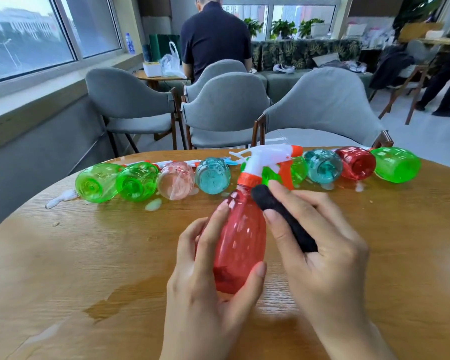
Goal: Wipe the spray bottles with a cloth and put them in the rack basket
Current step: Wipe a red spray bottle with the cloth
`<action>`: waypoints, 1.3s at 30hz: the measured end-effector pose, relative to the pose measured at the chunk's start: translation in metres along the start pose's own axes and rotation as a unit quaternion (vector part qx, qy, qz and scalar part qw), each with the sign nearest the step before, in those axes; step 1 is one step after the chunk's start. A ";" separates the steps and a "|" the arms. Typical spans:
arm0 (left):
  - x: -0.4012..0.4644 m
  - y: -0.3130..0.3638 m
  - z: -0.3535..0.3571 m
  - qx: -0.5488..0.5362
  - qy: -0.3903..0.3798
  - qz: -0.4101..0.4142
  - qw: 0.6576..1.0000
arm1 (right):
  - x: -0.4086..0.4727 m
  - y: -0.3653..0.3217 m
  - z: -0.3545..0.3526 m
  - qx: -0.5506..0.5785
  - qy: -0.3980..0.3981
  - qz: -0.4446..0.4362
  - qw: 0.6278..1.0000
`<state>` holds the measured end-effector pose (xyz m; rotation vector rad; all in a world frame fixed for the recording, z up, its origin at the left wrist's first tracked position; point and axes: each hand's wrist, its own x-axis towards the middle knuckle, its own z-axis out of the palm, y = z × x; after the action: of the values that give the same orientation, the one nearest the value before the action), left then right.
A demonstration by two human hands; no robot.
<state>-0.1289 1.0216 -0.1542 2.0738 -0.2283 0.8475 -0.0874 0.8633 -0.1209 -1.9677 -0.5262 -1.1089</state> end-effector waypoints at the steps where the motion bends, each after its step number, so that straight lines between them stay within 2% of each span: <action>1: -0.001 0.002 0.003 -0.035 -0.004 -0.006 0.999 | 0.000 -0.002 0.002 0.017 -0.014 -0.001 1.000; 3: 0.000 0.004 0.004 -0.147 -0.003 -0.053 0.988 | -0.003 -0.003 0.006 0.061 -0.070 -0.004 0.996; 6: 0.006 -0.001 0.001 -0.341 0.022 -0.201 0.918 | -0.012 0.004 0.006 0.148 -0.143 0.011 0.979; 9: 0.015 -0.009 -0.002 -0.450 0.031 -0.303 0.840 | -0.011 0.008 0.003 0.189 -0.093 0.113 0.971; 11: 0.014 -0.012 0.001 -0.501 0.016 -0.314 0.806 | -0.008 0.011 0.003 0.220 -0.051 0.178 0.958; 14: 0.011 -0.012 0.005 -0.536 -0.038 -0.297 0.789 | -0.001 0.011 0.004 0.261 -0.039 0.212 0.941; 16: 0.012 -0.008 0.007 -0.558 -0.063 -0.301 0.771 | 0.001 0.010 0.005 0.254 -0.048 0.215 0.942; 19: 0.011 -0.008 0.007 -0.595 -0.069 -0.349 0.720 | -0.002 0.008 0.009 0.247 -0.098 0.217 0.939; 21: 0.005 -0.013 0.005 -0.589 -0.101 -0.337 0.728 | -0.004 0.009 0.010 0.275 -0.125 0.216 0.928; 23: -0.002 -0.018 -0.001 -0.578 -0.130 -0.313 0.742 | -0.002 0.011 0.009 0.322 -0.087 0.252 0.908; 24: -0.007 -0.021 -0.003 -0.582 -0.127 -0.315 0.739 | 0.000 0.013 0.007 0.329 -0.055 0.266 0.904; 26: -0.002 -0.023 -0.003 -0.601 -0.107 -0.305 0.731 | 0.003 0.016 0.003 0.289 -0.017 0.247 0.925; 27: 0.008 -0.020 -0.002 -0.613 -0.070 -0.338 0.711 | 0.004 0.015 0.002 0.256 -0.023 0.221 0.941; 28: 0.012 -0.016 -0.002 -0.639 -0.071 -0.357 0.677 | 0.004 0.012 0.001 0.225 -0.038 0.192 0.954; 29: 0.005 -0.020 0.003 -0.694 -0.098 -0.366 0.612 | 0.004 0.008 0.002 0.199 -0.059 0.159 0.965; 30: 0.000 -0.031 0.004 -0.708 -0.106 -0.326 0.617 | 0.003 0.005 0.004 0.180 -0.081 0.125 0.972; 31: -0.001 -0.030 0.005 -0.722 -0.121 -0.314 0.605 | 0.002 0.002 0.005 0.167 -0.102 0.094 0.976; 33: 0.005 -0.032 0.004 -0.643 -0.082 -0.305 0.698 | 0.001 0.006 0.005 0.142 -0.125 0.045 0.981; 34: -0.003 -0.030 0.002 -0.624 -0.059 -0.315 0.712 | 0.000 0.012 0.005 0.122 -0.129 0.031 0.984; 36: -0.010 -0.019 -0.008 -0.634 -0.068 -0.339 0.692 | 0.000 0.024 0.002 0.068 -0.126 0.031 0.989; 37: -0.009 -0.015 -0.013 -0.633 -0.096 -0.341 0.689 | 0.000 0.028 0.000 0.061 -0.120 0.053 0.990; 39: -0.009 -0.018 -0.015 -0.611 -0.105 -0.358 0.698 | 0.002 0.025 -0.003 0.117 -0.098 0.125 0.980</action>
<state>-0.1347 1.0429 -0.1664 0.7921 -0.0397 -0.1224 -0.0713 0.8463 -0.1295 -1.8835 -0.4729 -0.6708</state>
